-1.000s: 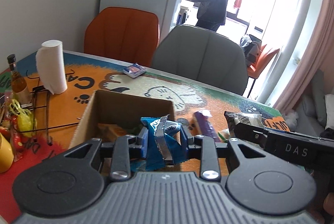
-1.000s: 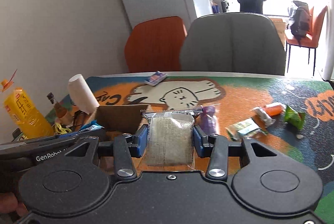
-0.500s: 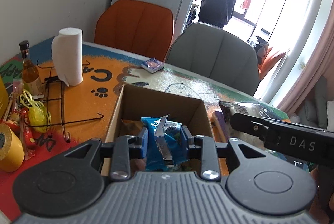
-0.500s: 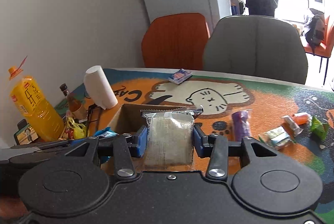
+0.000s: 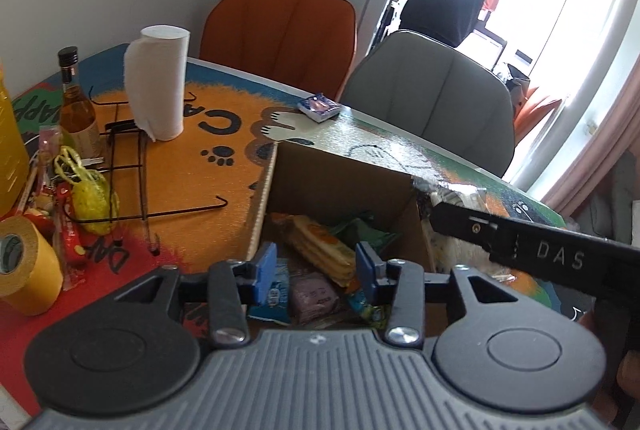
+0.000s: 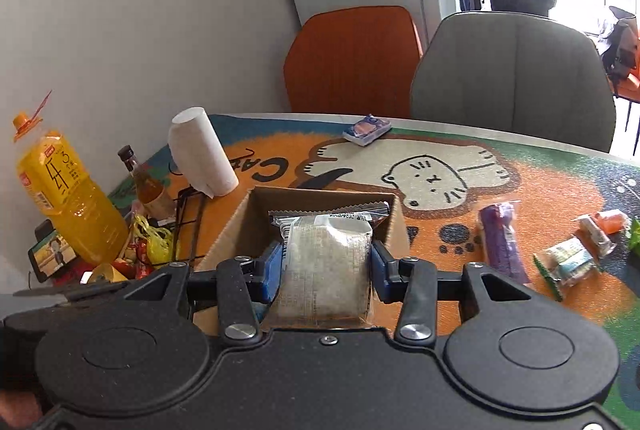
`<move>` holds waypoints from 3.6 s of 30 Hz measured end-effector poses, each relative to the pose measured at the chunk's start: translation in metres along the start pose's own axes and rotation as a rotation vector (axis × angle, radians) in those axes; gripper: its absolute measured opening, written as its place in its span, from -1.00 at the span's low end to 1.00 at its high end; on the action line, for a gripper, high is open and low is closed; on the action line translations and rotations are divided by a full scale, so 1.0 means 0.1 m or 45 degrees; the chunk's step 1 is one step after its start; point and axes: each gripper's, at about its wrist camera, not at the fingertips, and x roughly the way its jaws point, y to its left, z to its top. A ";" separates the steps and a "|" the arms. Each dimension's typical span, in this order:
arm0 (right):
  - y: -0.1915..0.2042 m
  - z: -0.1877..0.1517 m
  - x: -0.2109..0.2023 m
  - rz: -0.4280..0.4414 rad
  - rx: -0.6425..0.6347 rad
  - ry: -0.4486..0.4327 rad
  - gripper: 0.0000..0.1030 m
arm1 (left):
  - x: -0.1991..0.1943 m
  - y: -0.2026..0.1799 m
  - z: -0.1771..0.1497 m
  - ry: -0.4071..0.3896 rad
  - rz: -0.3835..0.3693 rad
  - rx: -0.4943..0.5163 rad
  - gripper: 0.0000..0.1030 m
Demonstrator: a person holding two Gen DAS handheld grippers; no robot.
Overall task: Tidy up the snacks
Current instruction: 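Open both grippers to drop the candy and bread packet into the box, then move both open grippers back to the snacks on the table, then grasp the purple bar packet with the left gripper while the right grasps the red candy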
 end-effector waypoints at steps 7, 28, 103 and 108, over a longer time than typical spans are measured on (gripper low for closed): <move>-0.01 0.01 -0.03 0.016 0.007 -0.016 0.06 | -0.03 0.04 -0.02 -0.009 0.035 0.001 0.23; -0.70 -0.17 -0.62 -0.077 0.134 -0.075 0.95 | -0.10 -0.47 -0.08 -0.032 -0.008 0.093 0.85; -2.42 -1.04 -0.30 -0.354 0.348 0.120 -0.50 | 1.18 -1.92 -0.46 0.132 -0.129 0.239 0.09; -2.55 -0.97 -0.25 -0.359 0.359 0.118 -0.50 | 1.41 -1.99 -0.41 0.141 -0.086 0.240 0.05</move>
